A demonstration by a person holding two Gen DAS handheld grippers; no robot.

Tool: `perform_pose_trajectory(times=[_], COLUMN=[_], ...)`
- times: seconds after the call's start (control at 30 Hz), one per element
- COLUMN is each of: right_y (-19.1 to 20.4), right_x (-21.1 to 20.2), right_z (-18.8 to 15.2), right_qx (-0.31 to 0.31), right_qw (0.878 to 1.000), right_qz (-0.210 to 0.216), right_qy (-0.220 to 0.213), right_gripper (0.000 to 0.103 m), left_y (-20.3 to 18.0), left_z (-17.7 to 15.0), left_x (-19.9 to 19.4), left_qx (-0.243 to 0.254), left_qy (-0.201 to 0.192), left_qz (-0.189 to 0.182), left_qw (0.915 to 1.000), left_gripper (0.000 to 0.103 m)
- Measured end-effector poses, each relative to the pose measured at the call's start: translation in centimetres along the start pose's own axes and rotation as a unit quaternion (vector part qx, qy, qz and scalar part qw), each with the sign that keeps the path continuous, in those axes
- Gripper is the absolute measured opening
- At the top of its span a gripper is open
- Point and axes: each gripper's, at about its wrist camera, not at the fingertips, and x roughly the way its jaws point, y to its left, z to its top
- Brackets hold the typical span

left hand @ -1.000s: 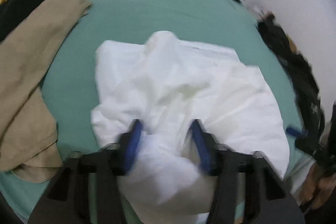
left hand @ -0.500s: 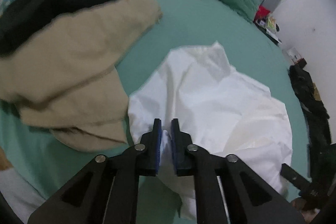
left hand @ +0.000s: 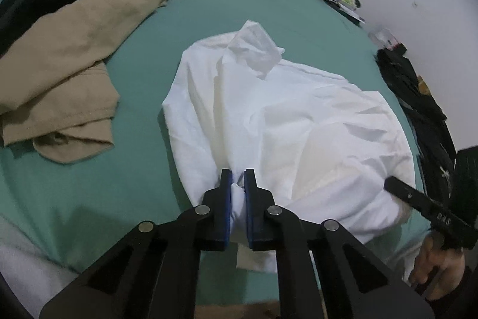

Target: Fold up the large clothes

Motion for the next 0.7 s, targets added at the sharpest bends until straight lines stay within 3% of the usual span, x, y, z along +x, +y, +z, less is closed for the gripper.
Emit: perform_pose_trajectory(times=[0.2,0.43,0.53,0.63,0.7], right_y=[-1.0,-2.3,-2.2,-2.2,-2.3], right_x=[-2.3,-3.0,-3.0,-2.9,-2.9], right_z=[-1.8,-4.0,-4.1,-4.3,-4.4], right_qx=[-0.006,0.007,0.003,0.000,0.000], right_qw=[1.000,0.999,0.999,0.999,0.999], right_qz=[-0.029,-0.033,-0.039,-0.046,-0.047], right_qy=[0.002,0.009,0.008,0.009,0.008], right_gripper=[0.022,0.023,0.026,0.029,0.031], left_y=[-1.8,-3.2,-3.4,-3.2,-2.8], left_z=[-2.0,-3.8,-3.3,-2.2,-1.3], left_x=[-0.3,-0.1,-0.7,-1.7,-2.2], left_qx=[-0.001,0.025,0.036,0.035,0.036], left_qy=[0.026,0.055,0.044,0.019,0.005], left_qz=[-0.013,0.015,0.020,0.029,0.034], left_qw=[0.9996,0.9981,0.9982,0.9988,0.9988], left_gripper=[0.009,0.009,0.018,0.043,0.046])
